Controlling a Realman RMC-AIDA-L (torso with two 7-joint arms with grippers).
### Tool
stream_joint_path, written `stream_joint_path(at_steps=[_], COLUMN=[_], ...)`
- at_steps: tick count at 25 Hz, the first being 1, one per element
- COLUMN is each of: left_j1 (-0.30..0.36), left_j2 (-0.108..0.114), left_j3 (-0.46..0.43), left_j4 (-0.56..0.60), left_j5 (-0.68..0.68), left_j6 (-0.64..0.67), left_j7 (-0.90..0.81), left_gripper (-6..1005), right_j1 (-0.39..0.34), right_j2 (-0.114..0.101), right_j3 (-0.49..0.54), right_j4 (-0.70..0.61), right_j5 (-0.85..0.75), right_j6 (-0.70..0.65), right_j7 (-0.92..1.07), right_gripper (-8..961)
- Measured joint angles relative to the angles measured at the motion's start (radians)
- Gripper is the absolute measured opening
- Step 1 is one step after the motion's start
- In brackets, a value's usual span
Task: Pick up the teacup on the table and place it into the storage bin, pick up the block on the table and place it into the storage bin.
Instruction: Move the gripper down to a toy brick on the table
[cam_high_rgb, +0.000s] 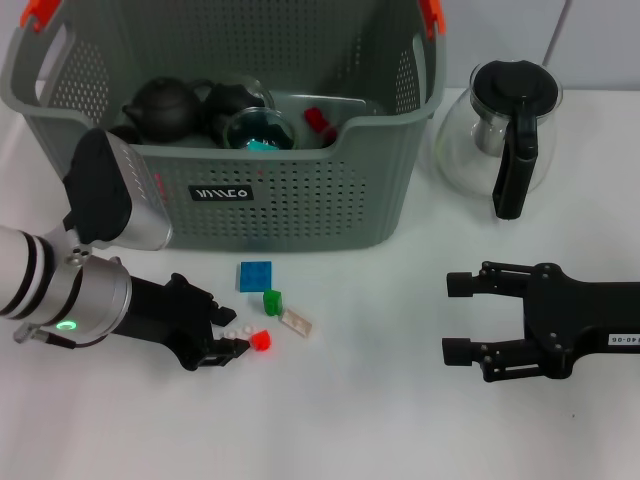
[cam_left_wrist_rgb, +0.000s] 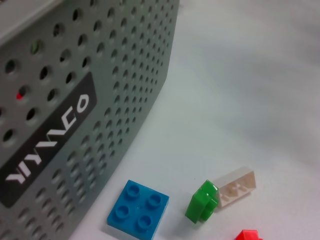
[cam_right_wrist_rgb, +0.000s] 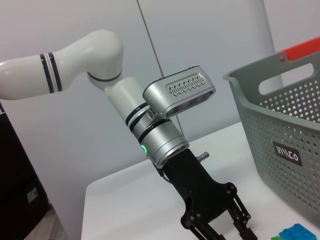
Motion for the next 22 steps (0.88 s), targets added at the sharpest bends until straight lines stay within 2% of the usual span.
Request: stream_joint_path(at_steps=[16,21,22], left_j1=[-0.01,-0.011,-0.011], left_j2=[0.003,0.002,0.002], left_j3=[0.002,0.002,0.002], left_j4=[0.006,0.005,0.003], left_j5=[0.025,0.029,0.029], left_j6=[0.0,0.001,0.003], left_j7=[-0.049,-0.055,-0.056], left_gripper=[362,186,188], right_j1=[0.0,0.0,0.0], right_j2=[0.0,0.001,0.001], right_j3=[0.0,0.0,0.0], right_j4=[0.0,0.0,0.0], right_j5=[0.0,-0.001,-0.001], right_j6=[0.001,0.0,0.0], right_j7=[0.0,-0.001,-0.001], right_gripper=[915,915,915])
